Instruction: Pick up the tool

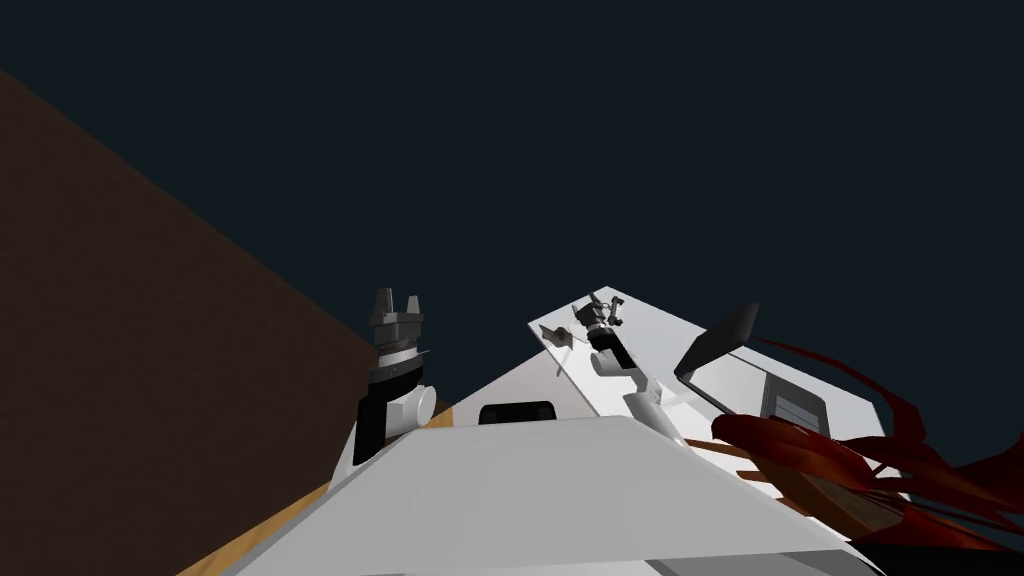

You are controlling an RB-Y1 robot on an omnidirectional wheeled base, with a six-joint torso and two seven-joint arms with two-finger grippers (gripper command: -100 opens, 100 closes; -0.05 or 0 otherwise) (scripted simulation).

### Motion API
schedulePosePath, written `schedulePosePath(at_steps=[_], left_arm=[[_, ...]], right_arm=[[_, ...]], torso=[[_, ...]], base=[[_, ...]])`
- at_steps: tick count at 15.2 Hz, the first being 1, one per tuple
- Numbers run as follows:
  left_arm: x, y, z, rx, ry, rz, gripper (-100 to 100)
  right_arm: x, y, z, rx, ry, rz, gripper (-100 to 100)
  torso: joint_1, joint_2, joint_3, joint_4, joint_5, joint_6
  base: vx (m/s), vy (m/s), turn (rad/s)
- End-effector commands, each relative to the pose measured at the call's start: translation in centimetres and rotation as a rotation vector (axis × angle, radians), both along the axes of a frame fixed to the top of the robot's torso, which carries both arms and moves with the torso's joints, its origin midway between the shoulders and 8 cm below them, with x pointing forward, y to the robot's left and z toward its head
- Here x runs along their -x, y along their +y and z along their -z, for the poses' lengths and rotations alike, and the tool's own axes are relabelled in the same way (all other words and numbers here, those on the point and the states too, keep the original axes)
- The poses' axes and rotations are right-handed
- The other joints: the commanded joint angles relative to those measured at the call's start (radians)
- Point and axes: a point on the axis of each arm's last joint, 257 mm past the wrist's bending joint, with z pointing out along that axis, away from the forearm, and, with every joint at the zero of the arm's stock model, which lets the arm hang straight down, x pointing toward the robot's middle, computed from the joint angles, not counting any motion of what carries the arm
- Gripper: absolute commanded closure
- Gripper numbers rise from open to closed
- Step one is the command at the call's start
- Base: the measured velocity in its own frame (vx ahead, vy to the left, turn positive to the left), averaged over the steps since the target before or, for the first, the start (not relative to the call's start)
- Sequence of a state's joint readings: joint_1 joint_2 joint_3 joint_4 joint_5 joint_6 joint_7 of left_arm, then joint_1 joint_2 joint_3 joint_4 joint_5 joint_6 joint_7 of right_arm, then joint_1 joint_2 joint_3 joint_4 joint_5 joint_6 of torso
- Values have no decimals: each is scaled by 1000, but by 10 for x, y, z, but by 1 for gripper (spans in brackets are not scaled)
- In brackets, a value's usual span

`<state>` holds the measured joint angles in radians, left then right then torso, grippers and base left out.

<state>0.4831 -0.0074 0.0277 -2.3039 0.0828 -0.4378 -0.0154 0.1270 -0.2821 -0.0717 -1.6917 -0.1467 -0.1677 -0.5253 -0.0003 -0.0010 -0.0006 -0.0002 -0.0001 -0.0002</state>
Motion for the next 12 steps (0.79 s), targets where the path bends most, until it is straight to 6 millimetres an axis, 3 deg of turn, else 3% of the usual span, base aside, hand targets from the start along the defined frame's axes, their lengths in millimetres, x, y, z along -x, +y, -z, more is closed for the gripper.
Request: schedulePosePath(at_steps=[1,2,3,7,8,9,12], left_arm=[[0,0,0,0,0,0,0],[0,0,0,0,0,0,0],[0,0,0,0,0,0,0],[0,0,0,0,0,0,0],[0,0,0,0,0,0,0],[0,0,0,0,0,0,0],[0,0,0,0,0,0,0]], right_arm=[[-8,-9,20,-41,55,8,-100],[-8,-9,20,-41,56,9,-100],[-20,-14,26,-82,91,13,-100],[-29,-27,58,-146,172,36,-100],[-40,-30,55,-176,182,39,-100],[-38,-34,72,-200,222,52,-100],[-46,-42,88,-260,273,71,-100]], torso=[[0,0,0,0,0,0],[0,0,0,0,0,0],[0,0,0,0,0,0],[0,0,0,0,0,0],[0,0,0,0,0,0],[0,0,0,0,0,0],[0,0,0,0,0,0]], base=[[6,0,23],[0,0,0],[5,-1,15],[6,-1,19],[7,-1,25],[8,-2,27],[6,-1,15]])
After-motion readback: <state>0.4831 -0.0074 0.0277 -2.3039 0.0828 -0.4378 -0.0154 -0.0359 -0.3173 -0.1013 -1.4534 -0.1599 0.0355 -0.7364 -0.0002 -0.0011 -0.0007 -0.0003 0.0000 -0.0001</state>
